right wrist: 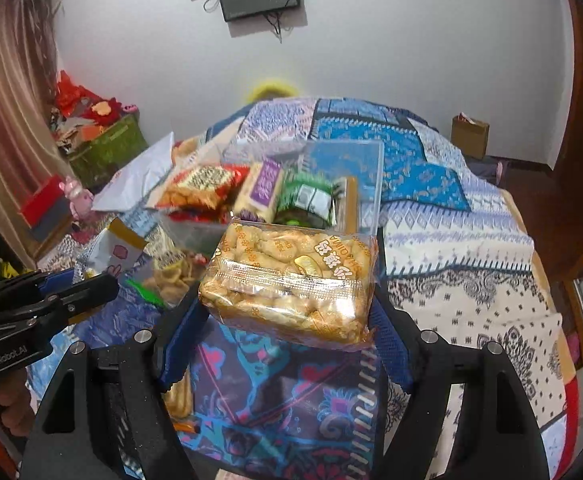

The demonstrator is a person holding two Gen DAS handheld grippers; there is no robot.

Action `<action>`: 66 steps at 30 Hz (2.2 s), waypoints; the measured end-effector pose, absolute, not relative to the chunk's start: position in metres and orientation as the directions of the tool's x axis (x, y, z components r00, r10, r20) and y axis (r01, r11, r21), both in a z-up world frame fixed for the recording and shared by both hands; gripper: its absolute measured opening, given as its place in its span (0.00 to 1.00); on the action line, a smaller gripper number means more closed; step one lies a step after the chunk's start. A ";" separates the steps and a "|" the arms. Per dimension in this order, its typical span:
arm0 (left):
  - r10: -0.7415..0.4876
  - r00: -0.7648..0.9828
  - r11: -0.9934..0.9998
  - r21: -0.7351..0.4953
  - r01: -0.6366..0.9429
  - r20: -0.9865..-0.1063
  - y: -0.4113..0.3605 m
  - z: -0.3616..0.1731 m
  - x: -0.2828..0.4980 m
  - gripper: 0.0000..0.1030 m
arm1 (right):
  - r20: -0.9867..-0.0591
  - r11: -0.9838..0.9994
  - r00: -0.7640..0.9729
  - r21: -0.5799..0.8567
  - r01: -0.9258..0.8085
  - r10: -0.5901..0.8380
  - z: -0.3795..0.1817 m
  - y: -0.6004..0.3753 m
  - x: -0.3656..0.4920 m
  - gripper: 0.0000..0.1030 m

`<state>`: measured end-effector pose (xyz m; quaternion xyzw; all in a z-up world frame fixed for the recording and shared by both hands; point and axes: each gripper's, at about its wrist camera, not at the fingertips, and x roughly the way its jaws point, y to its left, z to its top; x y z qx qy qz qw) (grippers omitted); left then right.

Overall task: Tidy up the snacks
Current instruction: 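Lift chip bag into box with left gripper while right lowers peanut pack in, then open both grippers over the box and withdraw them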

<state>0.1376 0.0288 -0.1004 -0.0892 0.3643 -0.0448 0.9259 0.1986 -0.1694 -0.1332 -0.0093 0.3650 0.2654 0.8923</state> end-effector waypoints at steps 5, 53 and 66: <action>-0.148 0.760 0.980 -0.198 0.026 -0.633 0.029 -0.083 0.151 0.35 | -0.630 0.855 0.610 0.183 -0.485 0.481 -0.123 -0.167 0.206 0.72; -0.068 0.740 0.993 -0.120 -0.016 -0.669 0.031 -0.138 0.296 0.63 | -0.715 0.848 0.523 0.189 -0.494 0.464 -0.173 -0.127 0.302 0.75; -0.100 0.754 0.992 -0.119 0.029 -0.649 0.029 -0.111 0.249 0.63 | -0.727 0.857 0.531 0.153 -0.492 0.435 -0.155 -0.135 0.284 0.75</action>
